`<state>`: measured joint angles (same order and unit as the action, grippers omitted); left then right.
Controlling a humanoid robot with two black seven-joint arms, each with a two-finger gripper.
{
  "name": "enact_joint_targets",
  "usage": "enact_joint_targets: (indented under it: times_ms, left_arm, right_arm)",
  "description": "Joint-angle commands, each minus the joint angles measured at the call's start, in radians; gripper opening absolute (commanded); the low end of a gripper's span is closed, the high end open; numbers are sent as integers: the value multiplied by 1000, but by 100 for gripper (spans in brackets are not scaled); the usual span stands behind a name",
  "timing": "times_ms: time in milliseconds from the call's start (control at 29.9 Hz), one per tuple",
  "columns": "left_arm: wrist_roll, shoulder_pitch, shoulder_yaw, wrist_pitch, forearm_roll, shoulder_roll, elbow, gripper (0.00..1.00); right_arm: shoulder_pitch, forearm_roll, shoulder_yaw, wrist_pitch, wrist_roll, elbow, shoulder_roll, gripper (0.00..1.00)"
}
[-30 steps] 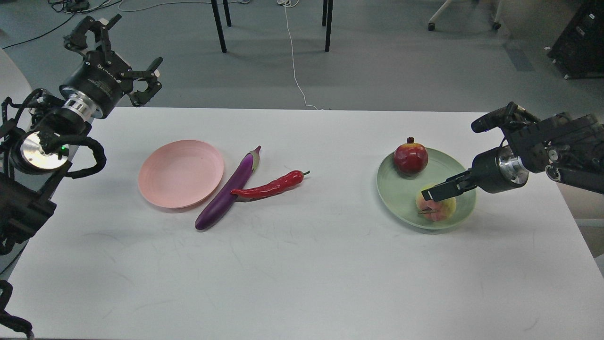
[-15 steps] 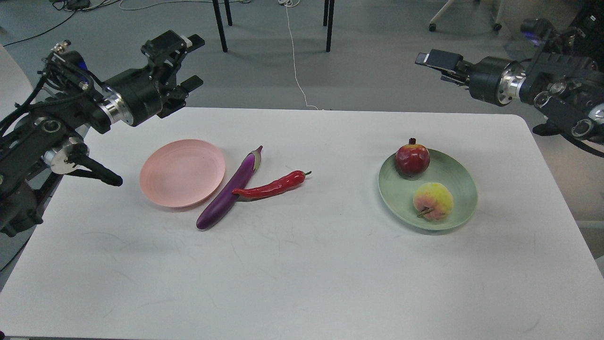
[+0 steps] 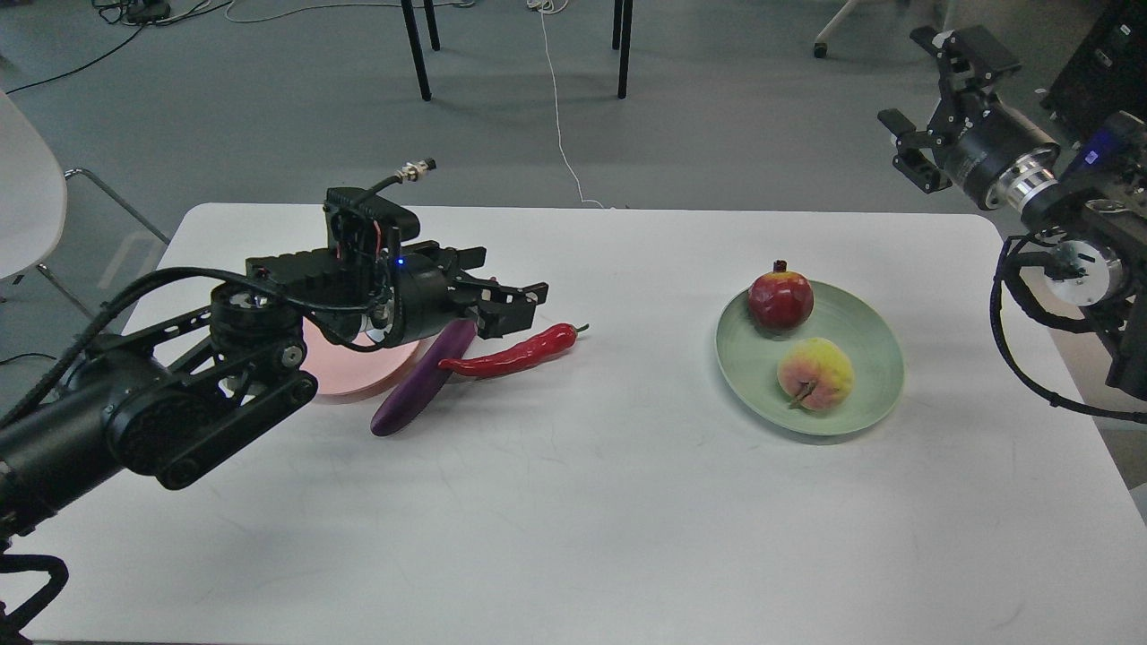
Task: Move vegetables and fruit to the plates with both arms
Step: 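Reach the left hand to the red chili pepper and grasp it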
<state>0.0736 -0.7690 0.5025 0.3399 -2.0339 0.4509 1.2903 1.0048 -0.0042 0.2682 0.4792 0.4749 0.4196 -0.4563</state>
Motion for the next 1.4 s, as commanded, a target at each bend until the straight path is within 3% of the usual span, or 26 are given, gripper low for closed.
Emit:
enact_joint_targets:
  times_ms: [0,100,301,468,702,1371]
  left_arm:
    - [0,-21,-36,-30,-101,-44,-66,98]
    - [2,-35,-99,-79,-127,-70,-146,98]
    - [3,-30,-220,-170,-114,-93,-192,92]
    - [3,-10,-223,-171,-111,-130,-194,86]
    - [2,16,-225,-173,-111,-169,-244,69]
    - [2,20,-228,-200,-95,-175,-322,62]
  right_arm:
    - [-109,52,182,9,-1,2,-4,98]
    - [-175,56,293,9,-10,10,-27,99]
    - [-230,58,370,9,-13,11,-48,99]
    - [-230,58,370,9,-15,16,-56,99]
    - [-229,58,370,9,-15,34,-56,99]
    - [-232,56,368,9,-13,114,-81,99]
